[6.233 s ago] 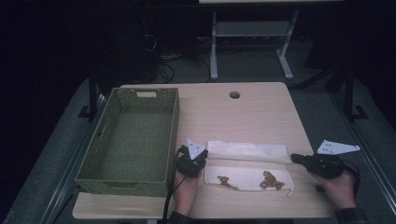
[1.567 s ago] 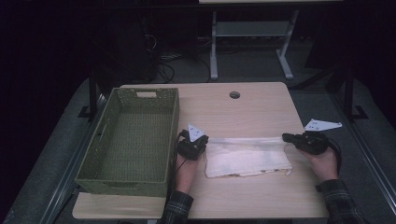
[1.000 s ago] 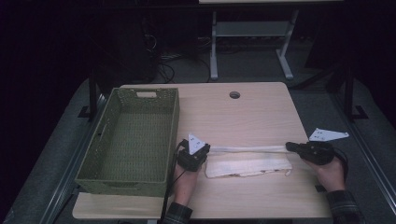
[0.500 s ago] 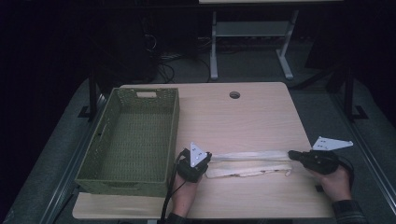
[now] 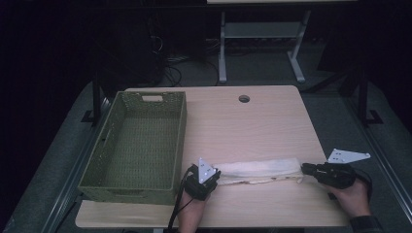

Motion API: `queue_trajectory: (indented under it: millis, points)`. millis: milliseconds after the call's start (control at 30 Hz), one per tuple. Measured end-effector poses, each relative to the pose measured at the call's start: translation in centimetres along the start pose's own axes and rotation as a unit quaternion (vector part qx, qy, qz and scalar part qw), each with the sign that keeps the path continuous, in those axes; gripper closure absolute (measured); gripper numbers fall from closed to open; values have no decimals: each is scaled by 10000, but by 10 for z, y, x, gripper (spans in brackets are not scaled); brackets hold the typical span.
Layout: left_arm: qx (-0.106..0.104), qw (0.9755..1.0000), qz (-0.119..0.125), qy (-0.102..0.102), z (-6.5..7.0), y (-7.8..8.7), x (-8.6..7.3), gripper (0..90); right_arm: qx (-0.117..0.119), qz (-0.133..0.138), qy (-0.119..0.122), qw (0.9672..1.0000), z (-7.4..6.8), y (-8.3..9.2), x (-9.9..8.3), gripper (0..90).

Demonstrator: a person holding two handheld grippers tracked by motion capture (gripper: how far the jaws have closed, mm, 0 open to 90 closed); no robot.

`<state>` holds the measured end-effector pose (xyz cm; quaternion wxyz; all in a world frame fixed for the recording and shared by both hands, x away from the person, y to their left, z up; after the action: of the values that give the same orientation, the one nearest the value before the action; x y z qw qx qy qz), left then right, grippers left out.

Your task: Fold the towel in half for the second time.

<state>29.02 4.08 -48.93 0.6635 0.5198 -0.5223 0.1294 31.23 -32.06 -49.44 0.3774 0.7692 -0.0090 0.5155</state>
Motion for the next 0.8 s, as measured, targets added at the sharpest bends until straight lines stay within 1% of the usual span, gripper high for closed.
queue_trajectory:
  millis: [67, 100, 167, 200, 233, 267, 333, 367, 433, 467, 500, 533, 600, 633, 667, 700, 733, 800]
  points:
    - [-88, 10000, 5, 35, 1, 5, 3, 791, -10, 46, -1, 10000, -1, 3, 1, 755]
    - [-120, 9999, 66, 69, 2, 7, 5, 789, -25, 76, 18, 10000, -3, 5, 2, 766]
    - [-142, 9998, 114, 47, 2, 10, 11, 789, -19, 167, 49, 9998, -4, 8, 7, 796]
    - [-155, 9997, 175, 68, 2, 11, 14, 789, -18, 191, 63, 9998, -4, 8, 8, 804]
    - [-191, 9997, 168, 55, 2, 10, 16, 789, -5, 210, 68, 9998, -4, 7, 10, 817]
    - [-218, 9996, 162, 80, 3, 9, 17, 792, 23, 171, 59, 9998, -5, 4, 11, 829]
    - [-306, 9995, 110, 63, 5, 4, 17, 796, 32, 68, 82, 9999, -4, -2, 10, 837]
    - [-371, 9993, 53, 66, 7, 0, 16, 802, 71, 1, 65, 10000, -4, -6, 9, 848]
    - [-413, 9991, -73, 43, 9, -5, 12, 810, 108, -169, 79, 9998, -3, -11, 6, 862]
    - [-439, 9989, -124, 66, 10, -9, 9, 811, 124, -251, 39, 9996, -2, -13, 3, 868]
    - [-470, 9986, -257, -12, 9, -11, 5, 812, 166, -336, -1, 9993, -3, -14, 0, 872]
    - [-478, 9983, -319, -7, 9, -13, 1, 812, 191, -354, 23, 9992, -2, -14, -2, 874]
    - [-500, 9978, -431, 34, 9, -16, -5, 817, 232, -456, -67, 9987, -3, -14, -7, 881]
    - [-499, 9976, -482, 19, 8, -17, -8, 825, 250, -482, -86, 9985, -3, -15, -9, 886]
    - [-490, 9973, -536, -69, 6, -18, -12, 828, 263, -508, -85, 9983, -4, -15, -10, 888]
    - [-509, 9973, -521, -87, 6, -18, -14, 840, 262, -531, -70, 9982, -4, -14, -11, 890]
    - [-538, 9973, -494, -52, 5, -18, -14, 843, 259, -537, -63, 9982, -5, -14, -12, 891]
    - [-546, 9970, -535, -96, 5, -17, -14, 853, 251, -575, -57, 9980, -5, -14, -12, 893]
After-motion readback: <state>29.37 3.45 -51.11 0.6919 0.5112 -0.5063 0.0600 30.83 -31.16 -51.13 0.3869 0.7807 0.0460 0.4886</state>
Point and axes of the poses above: each handheld gripper's, and its own axes: y roughly backward along the jaws, x roughly out of its top, z roughly to its right, the point moved 6 cm from there along -y, roughly forward along the jaws, and after that the axes turned 8 degrees about x, right-handed, at the moved point
